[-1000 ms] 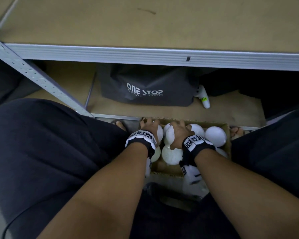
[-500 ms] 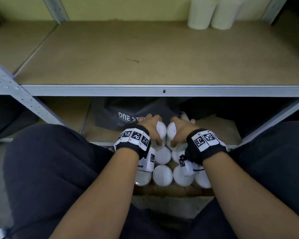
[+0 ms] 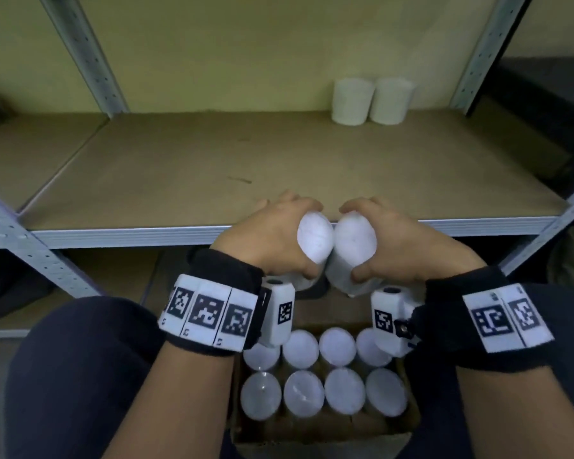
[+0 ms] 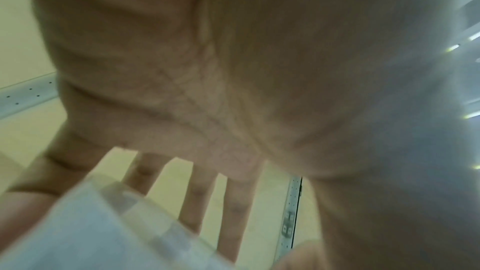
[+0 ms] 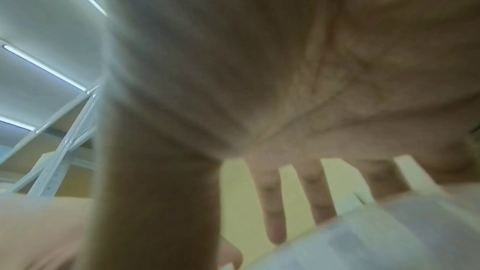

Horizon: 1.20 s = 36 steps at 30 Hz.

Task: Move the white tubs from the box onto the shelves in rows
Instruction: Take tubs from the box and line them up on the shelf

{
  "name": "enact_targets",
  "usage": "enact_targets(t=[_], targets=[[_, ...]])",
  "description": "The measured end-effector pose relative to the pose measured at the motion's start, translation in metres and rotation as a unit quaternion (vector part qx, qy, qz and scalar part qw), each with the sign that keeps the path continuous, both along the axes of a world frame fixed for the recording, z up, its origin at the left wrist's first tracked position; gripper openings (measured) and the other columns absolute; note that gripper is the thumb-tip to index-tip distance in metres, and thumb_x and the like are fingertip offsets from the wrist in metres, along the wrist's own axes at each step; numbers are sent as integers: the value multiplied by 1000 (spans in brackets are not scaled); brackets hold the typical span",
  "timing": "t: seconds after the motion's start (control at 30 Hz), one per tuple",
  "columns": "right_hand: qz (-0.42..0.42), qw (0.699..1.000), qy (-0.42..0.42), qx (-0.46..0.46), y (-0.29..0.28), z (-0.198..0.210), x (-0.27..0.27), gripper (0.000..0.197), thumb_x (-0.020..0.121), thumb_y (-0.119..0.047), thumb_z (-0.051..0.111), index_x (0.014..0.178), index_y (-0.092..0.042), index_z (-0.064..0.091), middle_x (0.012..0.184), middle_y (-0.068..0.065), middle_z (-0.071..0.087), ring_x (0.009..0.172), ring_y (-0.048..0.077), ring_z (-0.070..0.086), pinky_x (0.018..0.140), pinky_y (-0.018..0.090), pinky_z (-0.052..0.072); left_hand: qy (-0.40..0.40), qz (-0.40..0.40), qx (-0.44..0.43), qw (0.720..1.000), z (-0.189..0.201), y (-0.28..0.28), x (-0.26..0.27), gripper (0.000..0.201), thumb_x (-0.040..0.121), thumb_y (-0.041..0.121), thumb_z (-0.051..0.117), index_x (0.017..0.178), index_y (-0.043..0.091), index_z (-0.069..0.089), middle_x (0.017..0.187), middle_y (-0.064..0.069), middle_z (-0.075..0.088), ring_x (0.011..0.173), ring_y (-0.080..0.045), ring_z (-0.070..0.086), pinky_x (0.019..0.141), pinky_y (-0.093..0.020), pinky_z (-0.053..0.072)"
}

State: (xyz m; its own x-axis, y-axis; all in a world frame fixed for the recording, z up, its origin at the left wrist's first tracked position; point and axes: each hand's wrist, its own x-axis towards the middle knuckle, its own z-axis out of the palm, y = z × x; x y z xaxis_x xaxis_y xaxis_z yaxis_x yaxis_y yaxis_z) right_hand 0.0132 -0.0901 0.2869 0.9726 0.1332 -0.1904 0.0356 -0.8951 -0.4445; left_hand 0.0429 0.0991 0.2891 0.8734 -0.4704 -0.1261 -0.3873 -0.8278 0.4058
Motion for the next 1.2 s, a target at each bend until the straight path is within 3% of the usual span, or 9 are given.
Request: enact_targets(t=[0.07, 0.2, 0.27, 0.33, 0.6, 0.77, 1.0, 1.1, 1.2], targets=[[-13, 997, -54, 50, -3, 6, 1, 92, 58, -22, 84, 134, -34, 34, 128, -8, 33, 118, 18, 41, 88, 29, 45, -18, 12, -32, 999, 7, 4, 1, 88, 58, 38, 79, 136, 38, 37, 134, 14, 38, 122, -20, 41, 92, -34, 43], [-40, 984, -118, 127, -7, 9, 4, 71, 63, -22, 83, 122, -29, 44, 120, -9, 33, 106, 7, 39, 68, 4, 39, -44, 50, -115, 991, 21, 14, 5, 82, 61, 38, 79, 133, 40, 40, 132, 17, 39, 117, -9, 46, 86, -24, 41], [-48, 975, -157, 148, -7, 8, 7, 59, 64, -24, 83, 114, -26, 52, 119, -9, 36, 103, 4, 39, 74, -10, 31, -69, 62, -138, 986, 26, 17, 7, 74, 61, 36, 79, 126, 40, 45, 127, 17, 43, 114, -7, 46, 84, -22, 37], [-63, 964, -197, 167, -5, 8, 10, 51, 63, -25, 84, 107, -25, 58, 118, -8, 40, 104, 1, 41, 77, -15, 23, -106, 74, -156, 979, 30, 17, 9, 65, 61, 35, 79, 120, 39, 51, 126, 18, 45, 117, -8, 45, 87, -21, 34], [-101, 942, -257, 190, 2, -7, 37, 47, 65, -23, 85, 108, -22, 66, 129, -4, 43, 111, -1, 41, 80, -16, 21, -173, 125, -203, 956, 11, 2, 27, 47, 63, 31, 79, 107, 29, 64, 127, 12, 50, 120, -15, 49, 102, -29, 37], [-107, 948, -239, 179, 5, -16, 48, 48, 73, -28, 80, 119, -23, 64, 136, -2, 43, 126, 9, 44, 97, 9, 27, -143, 144, -197, 959, -6, -1, 36, 47, 68, 44, 72, 112, 31, 61, 128, 11, 52, 120, -17, 51, 106, -43, 38], [-88, 963, -218, 132, 4, -13, 50, 53, 75, -33, 77, 125, -27, 59, 144, -1, 39, 135, 19, 36, 107, 20, 26, -129, 146, -153, 969, -2, 1, 33, 51, 74, 44, 72, 122, 33, 57, 138, 10, 44, 130, -18, 41, 111, -44, 32], [-90, 964, -231, 91, 1, -4, 42, 55, 74, -30, 78, 125, -27, 59, 140, 1, 41, 131, 22, 34, 97, 12, 20, -143, 137, -124, 972, 9, 8, 26, 47, 77, 38, 71, 122, 34, 56, 132, 10, 45, 127, -17, 39, 110, -39, 30], [-82, 963, -254, 44, -2, 8, 35, 38, 80, -25, 73, 117, -23, 65, 119, -3, 51, 119, 20, 40, 81, 5, 16, -163, 123, -118, 972, 21, 12, 19, 33, 82, 29, 67, 114, 31, 61, 118, 11, 52, 115, -12, 44, 100, -30, 37]])
